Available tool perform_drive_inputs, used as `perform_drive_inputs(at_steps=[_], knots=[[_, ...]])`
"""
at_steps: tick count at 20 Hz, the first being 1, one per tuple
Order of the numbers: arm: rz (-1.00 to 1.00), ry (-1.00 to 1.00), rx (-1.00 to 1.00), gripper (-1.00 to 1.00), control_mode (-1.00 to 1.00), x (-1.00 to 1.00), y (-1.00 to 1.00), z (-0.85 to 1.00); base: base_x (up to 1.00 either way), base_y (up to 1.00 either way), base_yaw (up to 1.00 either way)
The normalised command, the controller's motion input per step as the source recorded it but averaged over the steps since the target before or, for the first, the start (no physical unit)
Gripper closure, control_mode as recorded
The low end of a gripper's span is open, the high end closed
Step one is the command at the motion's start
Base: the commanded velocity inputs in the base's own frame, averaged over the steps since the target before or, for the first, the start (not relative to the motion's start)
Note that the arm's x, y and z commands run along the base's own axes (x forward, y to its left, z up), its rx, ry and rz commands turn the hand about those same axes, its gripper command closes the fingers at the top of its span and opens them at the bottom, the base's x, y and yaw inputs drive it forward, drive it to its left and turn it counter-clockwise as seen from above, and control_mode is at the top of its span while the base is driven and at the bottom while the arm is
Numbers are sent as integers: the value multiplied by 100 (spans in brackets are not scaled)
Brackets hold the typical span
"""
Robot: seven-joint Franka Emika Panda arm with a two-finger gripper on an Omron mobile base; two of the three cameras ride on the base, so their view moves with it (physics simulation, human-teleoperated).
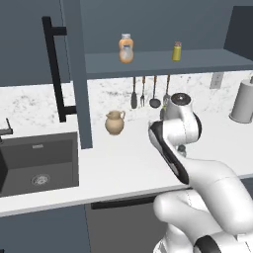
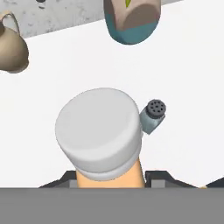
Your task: Put the shaker and condiment bottle from the counter next to their counterparts in the cabinet.
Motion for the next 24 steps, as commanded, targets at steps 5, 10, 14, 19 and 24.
perform_drive_inputs(at_steps=[5, 10, 14, 19, 24], knots=[[16, -30, 0, 100, -100, -33, 0, 66, 0, 0, 0], [17, -43, -3, 100, -100, -46, 1, 85, 0, 0, 0], [22, -25, -4, 100, -100, -14, 23, 86, 0, 0, 0], [28, -14, 0, 100, -100, -8, 21, 96, 0, 0, 0], [21, -10, 0, 100, -100, -7, 0, 100, 0, 0, 0]])
